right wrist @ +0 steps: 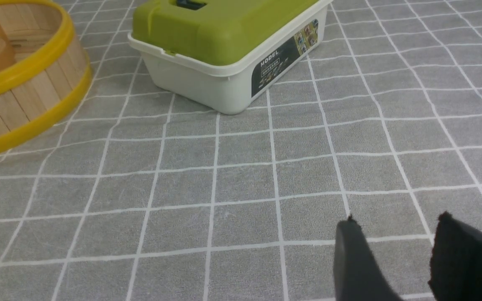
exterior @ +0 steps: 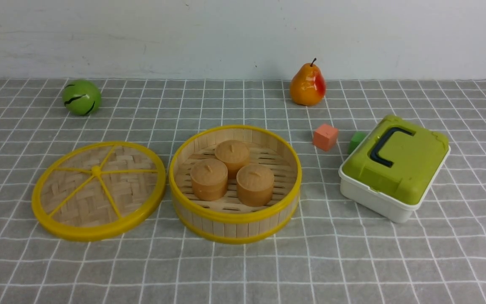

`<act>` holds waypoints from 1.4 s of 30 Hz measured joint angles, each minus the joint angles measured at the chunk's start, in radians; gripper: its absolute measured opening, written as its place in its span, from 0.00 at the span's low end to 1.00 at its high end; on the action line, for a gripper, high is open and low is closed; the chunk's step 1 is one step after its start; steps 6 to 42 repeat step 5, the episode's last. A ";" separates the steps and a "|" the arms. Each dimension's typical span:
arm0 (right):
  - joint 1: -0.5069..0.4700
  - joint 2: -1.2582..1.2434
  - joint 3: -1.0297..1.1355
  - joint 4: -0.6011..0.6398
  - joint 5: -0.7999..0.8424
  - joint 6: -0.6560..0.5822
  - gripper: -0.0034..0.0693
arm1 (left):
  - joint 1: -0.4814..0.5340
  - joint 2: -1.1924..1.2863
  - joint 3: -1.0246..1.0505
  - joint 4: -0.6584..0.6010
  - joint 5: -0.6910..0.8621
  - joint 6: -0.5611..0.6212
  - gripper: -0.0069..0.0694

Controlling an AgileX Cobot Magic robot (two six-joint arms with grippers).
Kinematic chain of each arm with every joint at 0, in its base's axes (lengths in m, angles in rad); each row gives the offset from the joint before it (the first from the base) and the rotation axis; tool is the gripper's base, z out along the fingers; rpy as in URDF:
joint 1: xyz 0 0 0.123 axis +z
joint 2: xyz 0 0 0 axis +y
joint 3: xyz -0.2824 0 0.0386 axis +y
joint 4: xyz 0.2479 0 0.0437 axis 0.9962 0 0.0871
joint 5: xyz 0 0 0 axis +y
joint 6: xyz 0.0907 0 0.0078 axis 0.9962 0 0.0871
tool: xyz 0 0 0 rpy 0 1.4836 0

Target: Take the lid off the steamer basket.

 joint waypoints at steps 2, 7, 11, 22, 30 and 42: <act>0.000 0.000 0.000 0.000 0.000 0.000 0.38 | 0.000 0.000 0.000 0.000 0.000 0.000 0.14; 0.000 0.000 0.000 0.000 0.000 0.000 0.38 | 0.000 0.000 0.000 0.000 0.000 0.000 0.14; 0.000 0.000 0.000 0.000 0.000 0.000 0.38 | 0.000 0.000 0.000 0.000 0.000 0.000 0.14; 0.000 0.000 0.000 0.000 0.000 0.000 0.38 | 0.000 0.000 0.000 0.000 0.000 0.000 0.14; 0.000 0.000 0.000 0.000 0.000 0.000 0.38 | 0.000 0.000 0.000 0.000 0.000 0.000 0.14; 0.000 0.000 0.000 0.000 0.000 0.000 0.38 | 0.000 0.000 0.000 0.000 0.000 0.000 0.14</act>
